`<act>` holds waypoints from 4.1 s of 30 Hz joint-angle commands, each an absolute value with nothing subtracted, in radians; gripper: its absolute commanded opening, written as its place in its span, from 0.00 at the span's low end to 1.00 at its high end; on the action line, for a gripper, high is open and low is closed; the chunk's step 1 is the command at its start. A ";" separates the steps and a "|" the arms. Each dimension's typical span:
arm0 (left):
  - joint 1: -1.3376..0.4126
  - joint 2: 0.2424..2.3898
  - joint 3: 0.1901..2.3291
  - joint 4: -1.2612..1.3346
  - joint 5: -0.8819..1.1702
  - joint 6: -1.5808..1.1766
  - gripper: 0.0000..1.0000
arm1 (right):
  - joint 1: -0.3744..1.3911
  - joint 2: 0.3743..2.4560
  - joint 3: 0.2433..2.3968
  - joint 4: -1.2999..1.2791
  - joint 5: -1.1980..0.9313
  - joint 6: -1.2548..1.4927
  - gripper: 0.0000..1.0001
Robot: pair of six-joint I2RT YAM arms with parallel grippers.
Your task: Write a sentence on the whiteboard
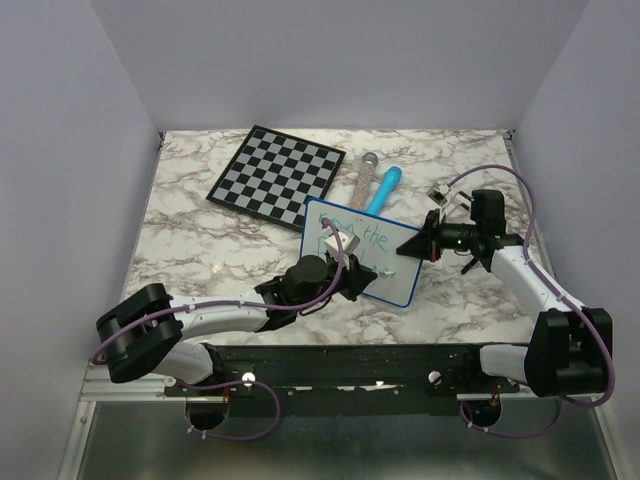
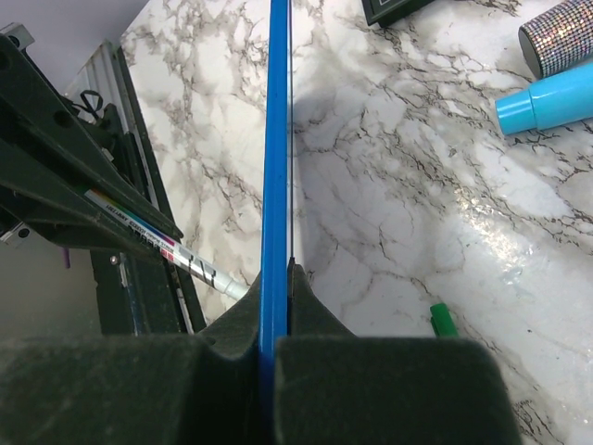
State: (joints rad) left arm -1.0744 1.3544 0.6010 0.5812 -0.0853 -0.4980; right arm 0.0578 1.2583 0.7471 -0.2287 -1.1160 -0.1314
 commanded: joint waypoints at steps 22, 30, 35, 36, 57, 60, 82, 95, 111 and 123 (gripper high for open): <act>-1.060 1.374 0.612 0.488 -0.121 -0.514 0.00 | 0.063 1.238 0.762 -0.204 -1.200 -0.114 0.01; -1.058 1.348 0.617 0.483 -0.147 -0.502 0.00 | 0.063 1.238 0.762 -0.206 -1.200 -0.114 0.01; -1.058 1.338 0.615 0.538 -0.075 -0.496 0.00 | 0.063 1.236 0.762 -0.204 -1.200 -0.114 0.01; -1.060 1.333 0.612 0.552 -0.055 -0.492 0.00 | 0.063 1.238 0.764 -0.206 -1.200 -0.114 0.01; -1.060 1.422 0.719 0.641 0.020 -0.488 0.00 | 0.064 1.238 0.764 -0.206 -1.198 -0.115 0.01; -1.058 1.450 0.733 0.629 0.023 -0.489 0.00 | 0.063 1.236 0.764 -0.206 -1.198 -0.115 0.01; -1.060 1.447 0.695 0.537 0.029 -0.522 0.00 | 0.063 1.239 0.764 -0.206 -1.198 -0.115 0.01; -1.060 1.451 0.664 0.525 0.069 -0.551 0.00 | 0.063 1.238 0.764 -0.206 -1.200 -0.115 0.01; -1.057 1.456 0.709 0.586 0.075 -0.537 0.00 | 0.063 1.236 0.764 -0.206 -1.200 -0.115 0.01; -1.043 1.450 0.699 0.615 0.054 -0.545 0.00 | 0.063 1.236 0.764 -0.204 -1.198 -0.117 0.01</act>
